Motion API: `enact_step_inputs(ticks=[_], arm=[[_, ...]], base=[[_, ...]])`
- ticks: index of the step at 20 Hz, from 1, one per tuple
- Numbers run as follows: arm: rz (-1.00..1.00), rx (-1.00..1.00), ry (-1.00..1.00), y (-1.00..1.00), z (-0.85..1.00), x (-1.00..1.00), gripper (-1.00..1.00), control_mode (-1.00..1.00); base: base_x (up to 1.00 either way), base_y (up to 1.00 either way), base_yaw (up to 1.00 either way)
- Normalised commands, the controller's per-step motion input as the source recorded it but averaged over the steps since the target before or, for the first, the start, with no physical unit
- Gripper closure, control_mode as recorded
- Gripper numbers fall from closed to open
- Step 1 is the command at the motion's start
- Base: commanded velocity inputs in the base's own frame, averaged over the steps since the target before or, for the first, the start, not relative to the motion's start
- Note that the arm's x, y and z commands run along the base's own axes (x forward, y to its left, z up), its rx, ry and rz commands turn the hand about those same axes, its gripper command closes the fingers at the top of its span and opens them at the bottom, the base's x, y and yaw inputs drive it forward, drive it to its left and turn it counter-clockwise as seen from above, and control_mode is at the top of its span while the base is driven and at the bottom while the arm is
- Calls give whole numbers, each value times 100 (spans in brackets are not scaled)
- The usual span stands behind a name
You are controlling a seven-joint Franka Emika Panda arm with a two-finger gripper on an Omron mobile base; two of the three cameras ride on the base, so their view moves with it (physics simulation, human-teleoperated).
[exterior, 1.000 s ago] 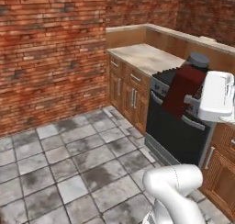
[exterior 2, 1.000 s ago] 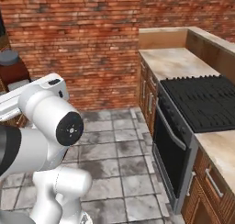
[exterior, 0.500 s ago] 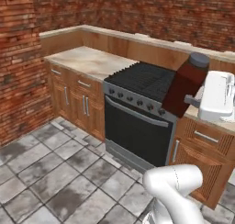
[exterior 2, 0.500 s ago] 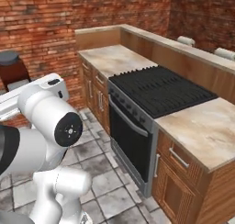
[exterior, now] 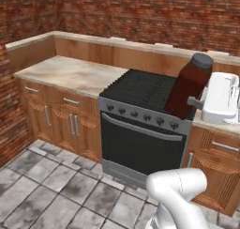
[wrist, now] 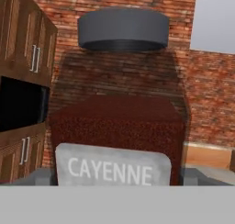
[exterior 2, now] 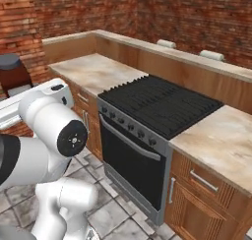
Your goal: Collect the paprika, ketchup, and shaker from the cabinet and place them next to the stove.
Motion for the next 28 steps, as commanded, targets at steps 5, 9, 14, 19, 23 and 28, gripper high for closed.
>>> enact_step_inputs(ticks=[5, 9, 14, 19, 23, 28], arm=[[0, 0, 0, 0, 0, 0, 100, 100], [0, 0, 0, 0, 0, 0, 100, 100], [0, 0, 0, 0, 0, 0, 100, 100], [0, 0, 0, 0, 0, 0, 100, 100], [0, 0, 0, 0, 0, 0, 100, 100], [0, 0, 0, 0, 0, 0, 100, 100]], base=[[52, 59, -39], [44, 50, -43], [41, 68, -47], [44, 60, -45], [60, 59, -34], [65, 46, -21]])
